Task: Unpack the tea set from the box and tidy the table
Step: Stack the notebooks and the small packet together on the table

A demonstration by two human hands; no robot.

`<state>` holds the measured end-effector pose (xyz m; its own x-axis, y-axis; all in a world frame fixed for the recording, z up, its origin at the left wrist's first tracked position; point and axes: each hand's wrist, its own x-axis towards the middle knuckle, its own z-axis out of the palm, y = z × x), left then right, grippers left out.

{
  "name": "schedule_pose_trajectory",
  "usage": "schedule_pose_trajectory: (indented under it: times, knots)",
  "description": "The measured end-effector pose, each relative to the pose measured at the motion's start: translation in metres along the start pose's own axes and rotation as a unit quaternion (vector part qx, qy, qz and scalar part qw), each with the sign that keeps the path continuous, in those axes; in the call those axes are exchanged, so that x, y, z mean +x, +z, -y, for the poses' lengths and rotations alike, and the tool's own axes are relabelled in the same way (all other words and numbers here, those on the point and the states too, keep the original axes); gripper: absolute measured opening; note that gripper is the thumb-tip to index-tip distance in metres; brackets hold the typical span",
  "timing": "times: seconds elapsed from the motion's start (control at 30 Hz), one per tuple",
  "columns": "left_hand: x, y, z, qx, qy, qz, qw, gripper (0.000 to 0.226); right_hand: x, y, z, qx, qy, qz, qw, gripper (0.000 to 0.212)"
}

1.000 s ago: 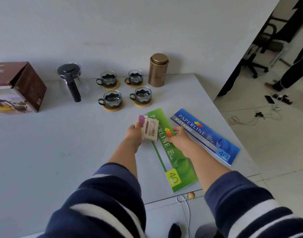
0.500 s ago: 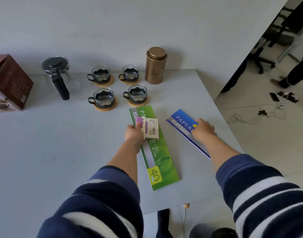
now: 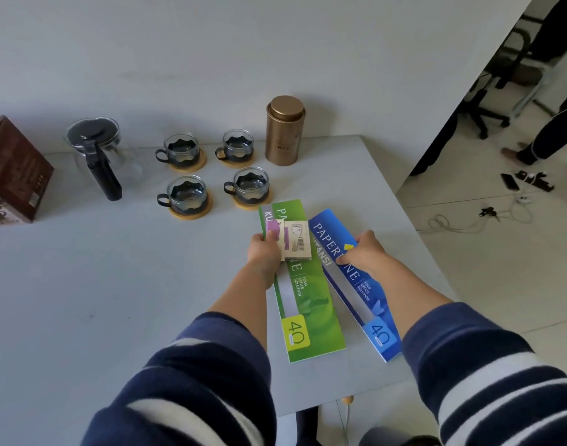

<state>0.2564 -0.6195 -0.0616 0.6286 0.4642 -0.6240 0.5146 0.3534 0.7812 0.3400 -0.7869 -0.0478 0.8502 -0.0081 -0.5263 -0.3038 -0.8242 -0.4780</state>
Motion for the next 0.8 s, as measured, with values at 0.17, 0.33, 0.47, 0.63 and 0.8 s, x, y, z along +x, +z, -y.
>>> schedule_pose_trajectory:
  times: [0.17, 0.33, 0.47, 0.63, 0.8]
  knots:
    - [0.001, 0.027, -0.025, -0.027, 0.015, 0.023, 0.999, 0.026, 0.01, 0.003, 0.017, 0.172, -0.025, 0.009, 0.985, 0.046]
    - [0.023, 0.07, -0.063, 0.008, 0.027, 0.011, 1.0, 0.033, 0.047, -0.013, 0.048, 0.324, -0.033, 0.05, 0.944, 0.028]
    - [0.051, 0.108, -0.088, 0.059, 0.052, -0.032, 0.996, 0.036, 0.091, -0.034, 0.075, 0.312, -0.076, 0.043, 0.946, 0.019]
    - [0.088, 0.151, -0.114, 0.106, 0.01, -0.079, 0.991, 0.043, 0.145, -0.044, 0.098, 0.3, -0.12, 0.075, 0.943, 0.024]
    - [0.125, 0.169, -0.136, 0.091, -0.014, -0.093, 0.991, 0.044, 0.193, -0.051, 0.121, 0.288, -0.105, 0.066, 0.95, 0.038]
